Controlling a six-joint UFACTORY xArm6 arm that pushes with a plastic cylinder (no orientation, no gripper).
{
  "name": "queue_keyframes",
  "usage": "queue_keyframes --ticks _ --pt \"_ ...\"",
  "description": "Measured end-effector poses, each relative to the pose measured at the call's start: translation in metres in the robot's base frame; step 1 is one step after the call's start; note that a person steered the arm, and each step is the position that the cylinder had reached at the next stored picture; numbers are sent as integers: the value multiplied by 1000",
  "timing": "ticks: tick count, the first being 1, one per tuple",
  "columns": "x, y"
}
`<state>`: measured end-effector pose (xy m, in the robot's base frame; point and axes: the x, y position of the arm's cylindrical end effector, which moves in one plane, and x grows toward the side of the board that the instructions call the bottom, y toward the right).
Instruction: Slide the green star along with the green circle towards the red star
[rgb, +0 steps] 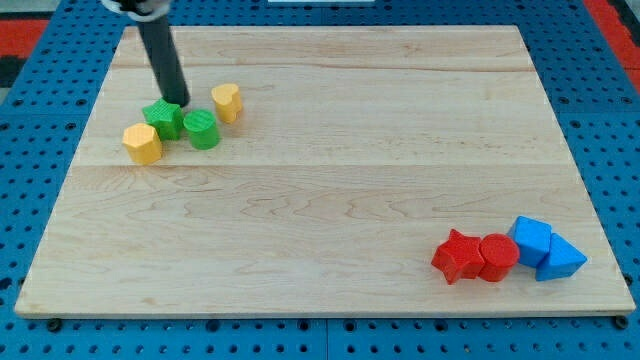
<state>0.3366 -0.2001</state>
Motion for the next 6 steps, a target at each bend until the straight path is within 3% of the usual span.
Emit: queue_keyframes --ticks 1,2,4,6 --pt "-5 -47" --pt "18 -41" --pt "33 62" --pt "35 -4"
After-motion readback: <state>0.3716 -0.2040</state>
